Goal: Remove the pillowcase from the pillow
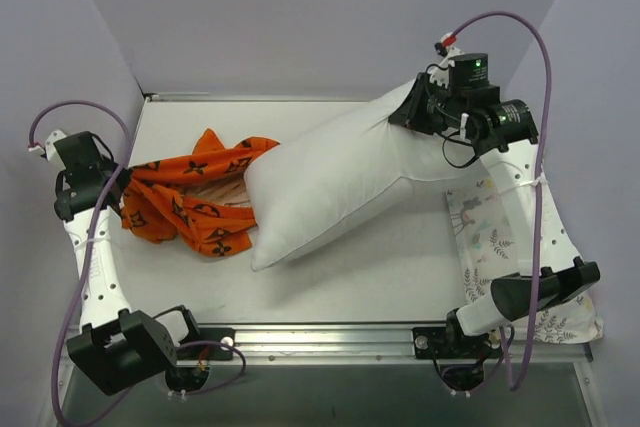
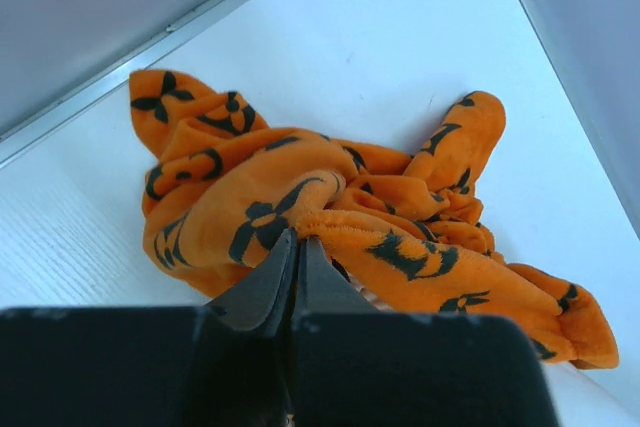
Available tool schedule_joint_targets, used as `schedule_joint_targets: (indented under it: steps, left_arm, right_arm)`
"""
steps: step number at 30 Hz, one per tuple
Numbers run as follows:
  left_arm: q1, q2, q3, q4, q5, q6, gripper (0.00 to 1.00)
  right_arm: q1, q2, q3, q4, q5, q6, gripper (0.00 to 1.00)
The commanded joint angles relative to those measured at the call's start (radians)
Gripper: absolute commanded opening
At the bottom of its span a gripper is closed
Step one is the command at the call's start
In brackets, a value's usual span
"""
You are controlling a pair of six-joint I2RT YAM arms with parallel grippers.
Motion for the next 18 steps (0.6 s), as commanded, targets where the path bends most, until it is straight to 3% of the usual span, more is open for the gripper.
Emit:
schedule_joint_targets:
  steps: [1,5,9,17,18]
  left_arm:
    - [0.009,0.047,0.011,0.034,0.015,-0.028,0.00]
    - [-0.026,0.056,-0.095,0.086,0.050,-0.031,0.00]
    - [-0.119,0.062,-0.164,0.116,-0.011,-0.028,0.00]
    - [-0.193,0.132,-0.229,0.157,-0.014,-0.048,0.00]
    - [-0.204,0.129,-0.232,0.162,-0.007,-0.053,0.15]
  right_arm:
    - [0.020,-0.112,0.155,0.112,-0.078,0.077,0.00]
    - [0.061,-0.117,0.203,0.107,-0.072,0.085,0.00]
    - [0.117,-0.091,0.249,0.109,-0.041,0.080,0.00]
    - [0.181,-0.040,0.417,0.125,-0.038,0.089,0.00]
    - [0.187,-0.031,0.434,0.133,-0.041,0.092,0.00]
